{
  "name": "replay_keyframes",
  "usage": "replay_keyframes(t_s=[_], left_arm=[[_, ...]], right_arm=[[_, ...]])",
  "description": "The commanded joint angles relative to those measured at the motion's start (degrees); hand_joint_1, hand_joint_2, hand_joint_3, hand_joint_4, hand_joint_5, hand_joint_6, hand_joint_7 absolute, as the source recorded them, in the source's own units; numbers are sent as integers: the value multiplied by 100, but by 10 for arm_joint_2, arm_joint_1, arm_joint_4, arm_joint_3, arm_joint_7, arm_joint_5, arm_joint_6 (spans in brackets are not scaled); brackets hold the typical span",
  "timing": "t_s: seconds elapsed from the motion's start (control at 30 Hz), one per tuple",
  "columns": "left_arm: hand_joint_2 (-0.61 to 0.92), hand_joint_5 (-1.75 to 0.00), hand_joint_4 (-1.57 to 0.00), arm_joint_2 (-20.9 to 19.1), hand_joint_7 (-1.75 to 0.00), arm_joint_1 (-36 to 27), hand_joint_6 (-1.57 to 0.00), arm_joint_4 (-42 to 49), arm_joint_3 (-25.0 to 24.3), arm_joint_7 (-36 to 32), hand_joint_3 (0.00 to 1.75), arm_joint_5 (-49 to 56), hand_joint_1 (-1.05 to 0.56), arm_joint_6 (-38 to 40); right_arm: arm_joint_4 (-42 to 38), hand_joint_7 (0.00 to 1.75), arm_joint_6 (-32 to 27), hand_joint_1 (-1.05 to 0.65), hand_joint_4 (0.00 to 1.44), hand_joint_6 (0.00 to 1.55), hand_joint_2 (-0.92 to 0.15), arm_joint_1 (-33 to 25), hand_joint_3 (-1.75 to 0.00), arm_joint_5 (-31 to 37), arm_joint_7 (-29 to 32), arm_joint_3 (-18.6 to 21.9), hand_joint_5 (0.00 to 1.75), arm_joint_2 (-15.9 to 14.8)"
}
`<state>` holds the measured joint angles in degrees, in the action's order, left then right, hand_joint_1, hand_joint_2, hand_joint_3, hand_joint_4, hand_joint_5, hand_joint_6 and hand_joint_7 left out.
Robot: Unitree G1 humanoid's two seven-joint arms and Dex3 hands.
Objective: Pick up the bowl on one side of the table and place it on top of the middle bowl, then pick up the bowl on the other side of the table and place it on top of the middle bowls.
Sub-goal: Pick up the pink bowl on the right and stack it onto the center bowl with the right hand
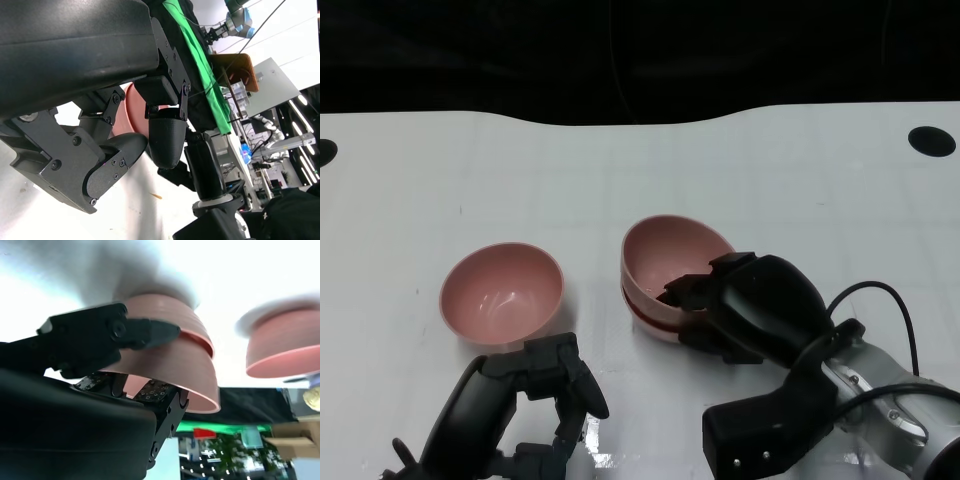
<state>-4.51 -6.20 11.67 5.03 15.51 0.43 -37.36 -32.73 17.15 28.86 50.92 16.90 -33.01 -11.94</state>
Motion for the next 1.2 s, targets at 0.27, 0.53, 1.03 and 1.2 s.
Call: replay_keyframes(t_s=[0.27,0.53,1.03,1.2], left_arm=[[34,-171,-79,-6,-137,-1,-82,-3,0,1,140,-8,-13,7],[36,-170,-80,-7,-138,1,-81,-2,0,1,137,-10,-14,9],[37,-171,-80,-7,-139,7,-80,11,-3,-5,136,2,-13,-3],[35,-170,-80,-7,-140,9,-81,13,-4,-7,139,5,-14,-3]], right_arm=[[83,0,-36,-76,12,34,-92,-29,-41,-20,-61,14,37,-16],[157,0,-47,-83,0,31,-92,-60,-48,-40,-87,37,55,-27],[280,1,-34,-81,0,25,-92,-136,-40,-92,-111,97,56,-55],[291,2,22,-71,0,27,-92,-174,-28,-114,-75,123,69,-63]])
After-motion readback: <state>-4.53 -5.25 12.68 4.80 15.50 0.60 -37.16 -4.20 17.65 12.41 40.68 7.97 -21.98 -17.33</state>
